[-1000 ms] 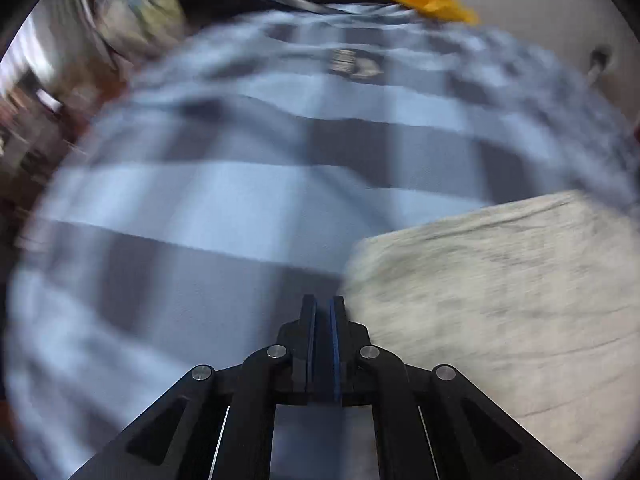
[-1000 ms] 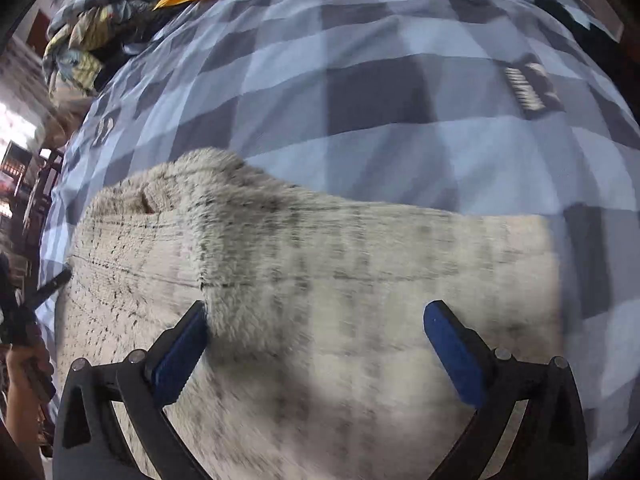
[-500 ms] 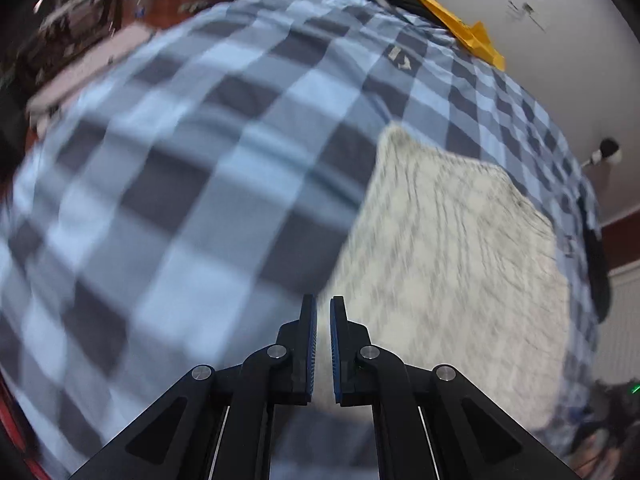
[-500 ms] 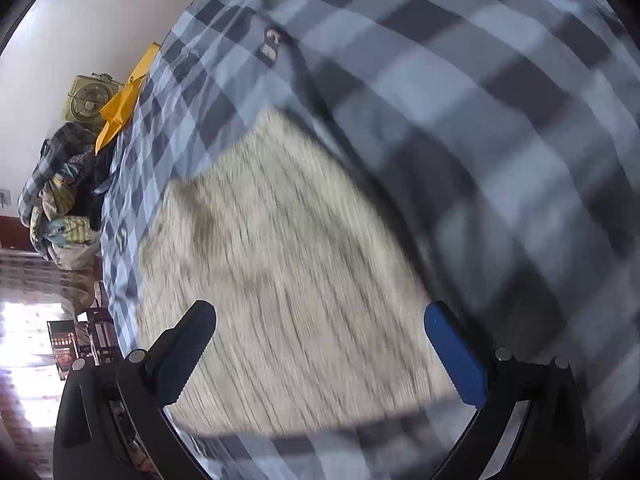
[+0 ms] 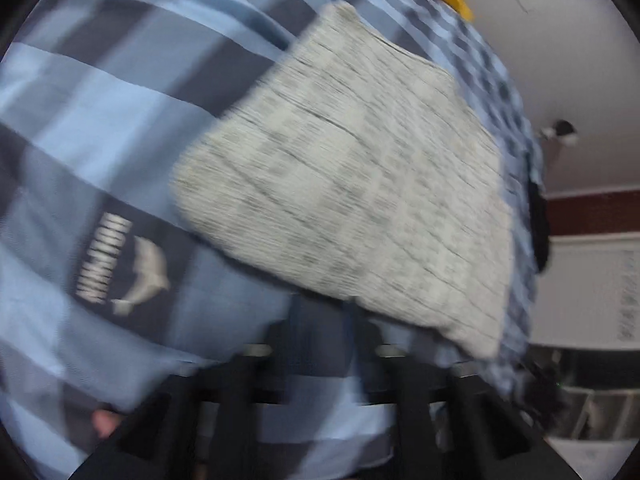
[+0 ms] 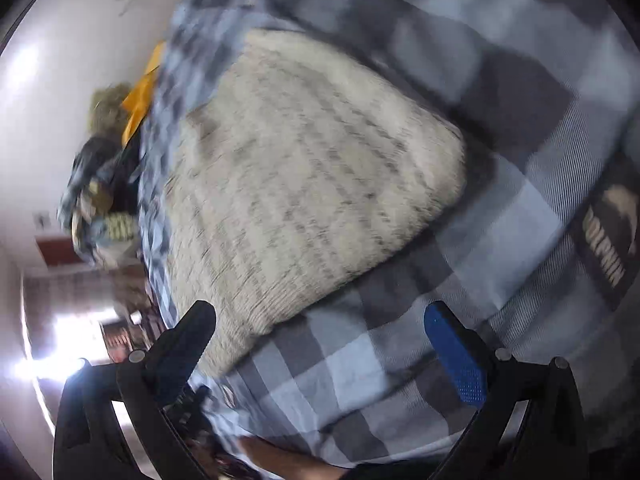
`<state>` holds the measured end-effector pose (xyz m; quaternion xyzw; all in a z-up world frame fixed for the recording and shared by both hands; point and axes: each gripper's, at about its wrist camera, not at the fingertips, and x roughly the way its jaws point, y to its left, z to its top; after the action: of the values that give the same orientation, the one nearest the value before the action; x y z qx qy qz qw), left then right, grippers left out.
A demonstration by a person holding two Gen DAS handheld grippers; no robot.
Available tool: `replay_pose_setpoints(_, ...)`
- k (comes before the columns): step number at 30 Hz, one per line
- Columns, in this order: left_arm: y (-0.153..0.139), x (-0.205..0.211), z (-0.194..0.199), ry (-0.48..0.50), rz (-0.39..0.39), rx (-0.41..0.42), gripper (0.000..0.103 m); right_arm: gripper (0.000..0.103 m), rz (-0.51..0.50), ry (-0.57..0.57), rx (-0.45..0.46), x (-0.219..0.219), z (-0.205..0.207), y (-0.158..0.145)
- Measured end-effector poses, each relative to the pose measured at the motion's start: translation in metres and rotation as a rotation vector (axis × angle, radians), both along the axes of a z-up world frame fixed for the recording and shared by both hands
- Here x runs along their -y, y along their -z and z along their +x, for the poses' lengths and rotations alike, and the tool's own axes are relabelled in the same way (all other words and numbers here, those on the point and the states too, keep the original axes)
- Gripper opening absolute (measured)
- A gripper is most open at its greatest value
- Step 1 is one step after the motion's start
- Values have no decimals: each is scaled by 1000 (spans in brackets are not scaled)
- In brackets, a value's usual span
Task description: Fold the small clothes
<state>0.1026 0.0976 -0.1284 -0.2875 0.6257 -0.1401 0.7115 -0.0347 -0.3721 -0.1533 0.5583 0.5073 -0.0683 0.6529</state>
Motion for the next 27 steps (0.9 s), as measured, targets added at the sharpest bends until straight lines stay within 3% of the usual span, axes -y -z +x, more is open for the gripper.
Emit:
replay_pose_setpoints(1,-2,4,0,-3,-1,23,102,102,20,16,-4,3,3,5)
replay_pose_setpoints(4,-11,16,-2,24,42,86,103,102,75,73,2,15,17,22)
replay_pose_setpoints(7,-21,23,-1,16,182,145,103,102,63,108,16,26,26,26)
replay_pose_setpoints(11,-39,30,-2,6,424,259,103,102,137,163,33,36,38,41)
replay_pose_setpoints(14,-53,27,-1,-11,546,344,103,102,146,140,6,33,48,50)
replay_pose_setpoints(19,-65,19,0,21,593,392,103,102,70,105,-51,29,51,49)
replay_pose_setpoints(27,-66,23,-7,65,600,389,103,102,79,172,32,36,73,47)
